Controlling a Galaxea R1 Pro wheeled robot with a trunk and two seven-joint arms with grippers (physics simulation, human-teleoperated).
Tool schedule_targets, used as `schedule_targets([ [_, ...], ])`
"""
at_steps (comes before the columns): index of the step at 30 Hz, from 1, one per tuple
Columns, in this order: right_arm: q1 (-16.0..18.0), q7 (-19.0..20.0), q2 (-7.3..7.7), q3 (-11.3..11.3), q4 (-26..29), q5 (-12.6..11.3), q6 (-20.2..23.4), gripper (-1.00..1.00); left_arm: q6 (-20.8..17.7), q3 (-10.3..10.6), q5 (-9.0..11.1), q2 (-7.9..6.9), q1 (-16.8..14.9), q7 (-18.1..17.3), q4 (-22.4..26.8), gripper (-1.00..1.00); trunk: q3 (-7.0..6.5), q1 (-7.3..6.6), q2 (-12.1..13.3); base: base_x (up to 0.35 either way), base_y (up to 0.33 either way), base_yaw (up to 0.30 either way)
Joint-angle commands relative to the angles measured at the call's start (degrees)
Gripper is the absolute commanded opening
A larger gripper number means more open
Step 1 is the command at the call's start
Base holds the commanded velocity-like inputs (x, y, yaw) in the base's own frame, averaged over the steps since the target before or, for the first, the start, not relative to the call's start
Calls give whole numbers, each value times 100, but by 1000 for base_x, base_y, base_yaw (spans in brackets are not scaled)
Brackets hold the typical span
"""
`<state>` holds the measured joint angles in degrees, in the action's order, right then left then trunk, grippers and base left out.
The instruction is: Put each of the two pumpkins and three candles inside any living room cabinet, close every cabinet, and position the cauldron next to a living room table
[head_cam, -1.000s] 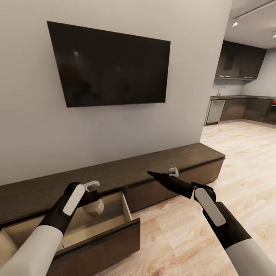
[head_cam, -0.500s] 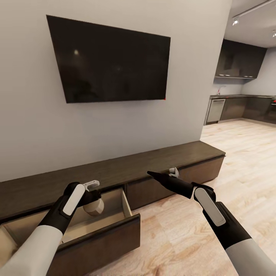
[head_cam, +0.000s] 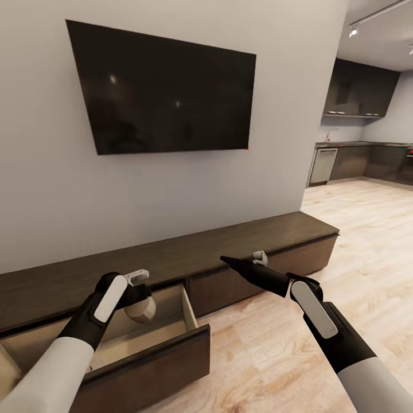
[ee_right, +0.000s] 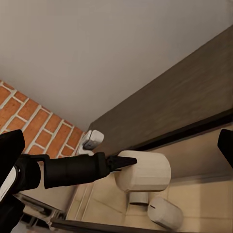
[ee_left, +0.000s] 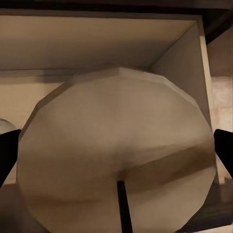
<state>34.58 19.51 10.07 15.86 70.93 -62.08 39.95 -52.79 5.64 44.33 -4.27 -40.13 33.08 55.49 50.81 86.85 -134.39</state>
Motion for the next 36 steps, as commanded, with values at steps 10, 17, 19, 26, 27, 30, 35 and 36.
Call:
schedule_targets([
  [10, 4, 9, 4, 5, 2, -6, 13, 100, -4, 25, 56, -6, -4, 58, 6, -100, 6, -1, -3, 163, 13, 0],
  [17, 4, 9, 4, 5, 2, -4, 13, 100, -2, 25, 50, -11, -4, 58, 6, -100, 6, -1, -3, 89, 34, 0],
  [19, 4, 9, 4, 5, 1, -2, 13, 100, -3, 25, 50, -12, -4, 58, 6, -100, 6, -1, -3, 8, 3, 0],
  [26, 4, 9, 4, 5, 0, -6, 13, 100, 3, 25, 49, -9, -4, 58, 6, -100, 60, 65, -123, 1, 1, 0],
  [27, 4, 9, 4, 5, 0, -6, 13, 100, 4, 25, 49, -10, -4, 58, 6, -100, 78, 87, -163, 0, 0, 0],
  [30, 4, 14, 4, 5, 0, -8, 13, 100, 5, 25, 49, -12, -4, 58, 6, -100, 132, 153, -283, 0, 0, 0],
  [35, 4, 10, 4, 5, 0, -13, 13, 100, 5, 25, 44, -12, -4, 58, 6, -100, 221, 263, -484, 0, 0, 0],
  [36, 4, 10, 4, 5, 0, -14, 13, 100, 7, 25, 43, -12, -4, 58, 6, -100, 239, 285, -524, 0, 0, 0],
])
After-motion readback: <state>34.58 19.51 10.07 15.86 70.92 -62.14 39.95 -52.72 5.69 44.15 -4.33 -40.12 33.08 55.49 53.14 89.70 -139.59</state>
